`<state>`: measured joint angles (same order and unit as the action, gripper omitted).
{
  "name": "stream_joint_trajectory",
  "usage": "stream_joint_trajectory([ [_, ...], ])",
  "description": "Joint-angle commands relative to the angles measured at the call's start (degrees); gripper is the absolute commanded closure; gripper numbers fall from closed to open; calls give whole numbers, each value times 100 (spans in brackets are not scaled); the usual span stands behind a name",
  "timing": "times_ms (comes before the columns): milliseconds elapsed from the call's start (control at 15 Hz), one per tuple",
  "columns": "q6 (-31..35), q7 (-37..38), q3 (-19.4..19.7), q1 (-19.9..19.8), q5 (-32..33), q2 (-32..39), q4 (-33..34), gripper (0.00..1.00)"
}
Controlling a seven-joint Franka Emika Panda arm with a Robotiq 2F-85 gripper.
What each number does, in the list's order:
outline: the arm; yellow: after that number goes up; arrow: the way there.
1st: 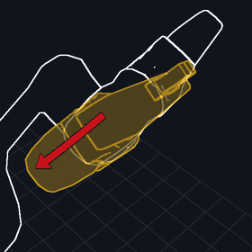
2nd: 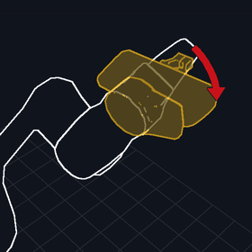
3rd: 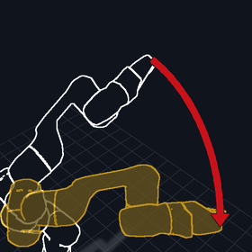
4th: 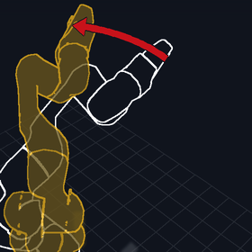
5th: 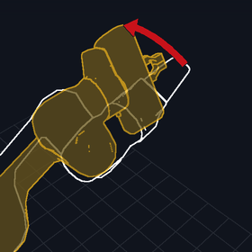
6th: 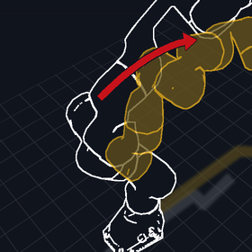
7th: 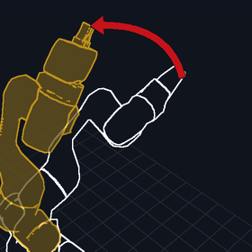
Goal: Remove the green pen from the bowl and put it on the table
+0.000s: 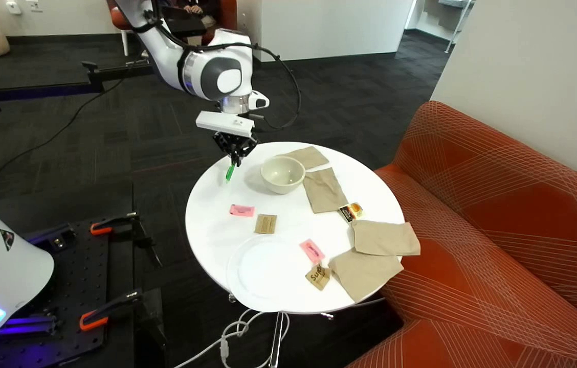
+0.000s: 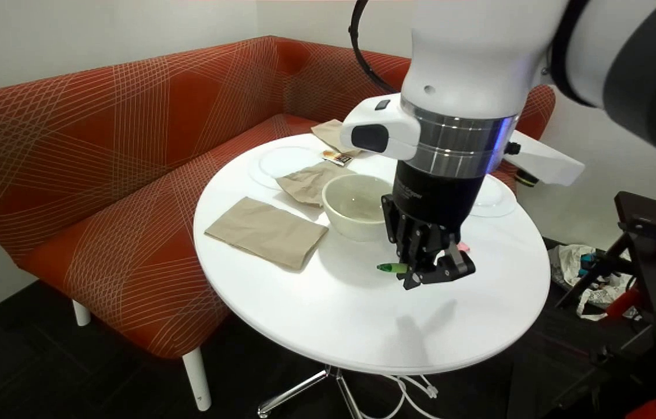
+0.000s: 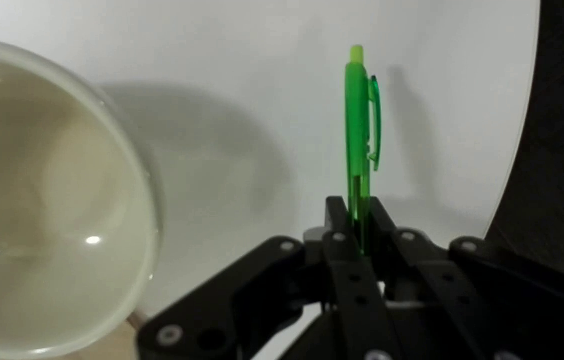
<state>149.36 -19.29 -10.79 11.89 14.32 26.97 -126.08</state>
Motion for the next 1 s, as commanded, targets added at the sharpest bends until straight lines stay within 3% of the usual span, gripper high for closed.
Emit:
stream_joint_trajectory([
  [0,-188,-291,-68,-152,-1,297,349,97],
  [133,-285,-357,-77,-194,-25,377,445,97],
  [200,-343,-374,-88,-210,-41,397,485,63],
  [267,-387,-364,-66,-191,0,416,523,62],
  [800,-534,-268,-91,-229,-88,159,494,3],
  [933,-522,-291,-144,-307,-178,-36,356,0],
])
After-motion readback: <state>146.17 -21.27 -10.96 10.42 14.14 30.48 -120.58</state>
